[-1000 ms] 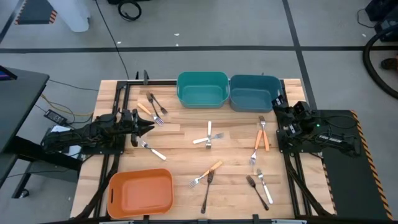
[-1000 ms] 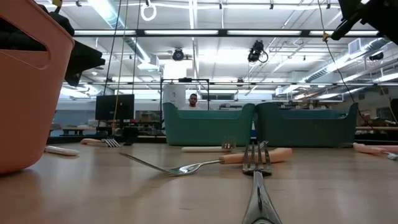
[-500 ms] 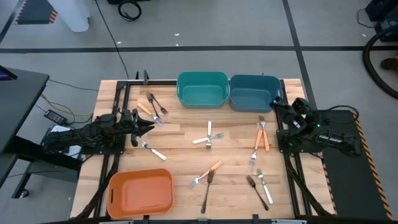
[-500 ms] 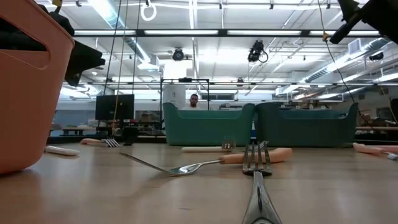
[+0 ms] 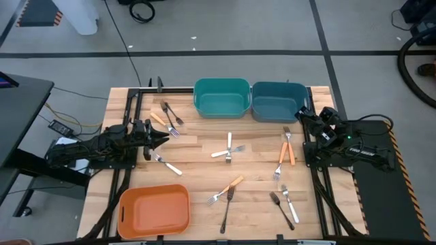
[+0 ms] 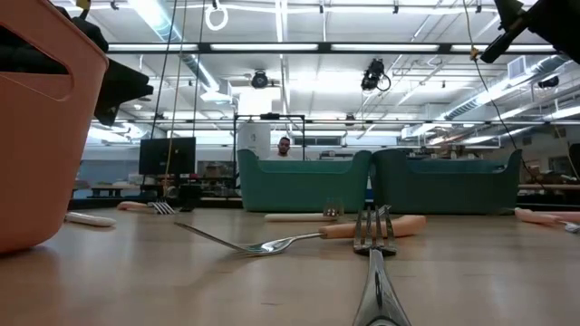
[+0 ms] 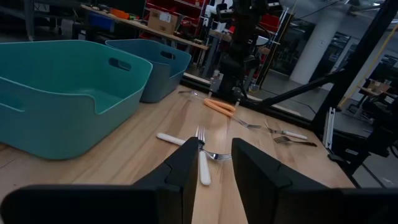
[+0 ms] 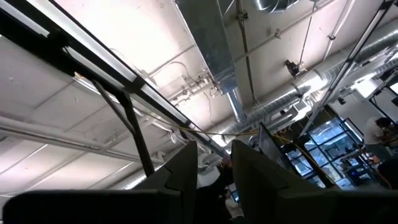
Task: Sort silverware by color (type)
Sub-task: Put the orange fork into the blue bin
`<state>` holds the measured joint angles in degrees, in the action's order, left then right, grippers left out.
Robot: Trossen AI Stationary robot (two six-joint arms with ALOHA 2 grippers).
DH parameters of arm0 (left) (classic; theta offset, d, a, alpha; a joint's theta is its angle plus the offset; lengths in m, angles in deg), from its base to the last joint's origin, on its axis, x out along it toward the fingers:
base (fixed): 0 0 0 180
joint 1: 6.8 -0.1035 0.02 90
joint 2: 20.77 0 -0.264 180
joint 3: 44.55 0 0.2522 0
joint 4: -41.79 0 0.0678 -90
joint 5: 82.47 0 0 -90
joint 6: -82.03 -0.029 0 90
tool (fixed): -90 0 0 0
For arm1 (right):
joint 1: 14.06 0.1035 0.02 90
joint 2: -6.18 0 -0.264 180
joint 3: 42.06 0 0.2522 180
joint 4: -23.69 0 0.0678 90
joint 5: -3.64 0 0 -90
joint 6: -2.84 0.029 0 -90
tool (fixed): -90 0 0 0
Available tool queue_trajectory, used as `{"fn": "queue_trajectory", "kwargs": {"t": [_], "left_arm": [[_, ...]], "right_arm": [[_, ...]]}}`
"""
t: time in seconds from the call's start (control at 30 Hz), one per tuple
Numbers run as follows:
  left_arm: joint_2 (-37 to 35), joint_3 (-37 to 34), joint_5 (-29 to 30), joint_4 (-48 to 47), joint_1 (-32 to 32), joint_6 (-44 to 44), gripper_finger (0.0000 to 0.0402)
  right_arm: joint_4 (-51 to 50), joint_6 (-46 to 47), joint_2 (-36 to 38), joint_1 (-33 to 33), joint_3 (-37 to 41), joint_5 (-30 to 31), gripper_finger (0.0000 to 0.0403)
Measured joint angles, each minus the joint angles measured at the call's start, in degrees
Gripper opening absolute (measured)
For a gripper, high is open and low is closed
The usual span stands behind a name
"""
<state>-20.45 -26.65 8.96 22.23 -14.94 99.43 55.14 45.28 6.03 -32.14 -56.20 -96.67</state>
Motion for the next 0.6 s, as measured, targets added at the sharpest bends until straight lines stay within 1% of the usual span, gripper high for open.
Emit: {"fn": "queue_trajectory", "kwargs": {"t": [0.13, 0.23, 0.27, 0.4, 0.6], "left_arm": [[-0.01, 0.01, 0.02, 0.0, 0.0, -0.21, 0.0107], [0.01, 0.0, 0.06, 0.02, 0.0, -5.85, 0.0107], [-0.01, 0.01, 0.04, 0.04, 0.0, -6.45, 0.0107], [-0.01, 0.0, 0.08, 0.04, -0.03, -3.95, 0.0107], [0.01, 0.02, 0.44, 0.07, -0.04, -2.81, 0.0107]], "right_arm": [[0.05, 0.04, 0.0, 0.0, 0.0, 0.0, 0.0106], [0.42, 0.04, 0.0, 0.0, 0.0, 0.01, 0.0106], [0.54, 0.04, 0.0, 0.0, 0.0, 0.03, 0.0106], [0.61, -0.47, -0.01, 0.01, 0.0, 0.42, 0.0106], [0.61, -2.08, 0.0, 0.02, 0.0, 6.8, 0.0106]]}}
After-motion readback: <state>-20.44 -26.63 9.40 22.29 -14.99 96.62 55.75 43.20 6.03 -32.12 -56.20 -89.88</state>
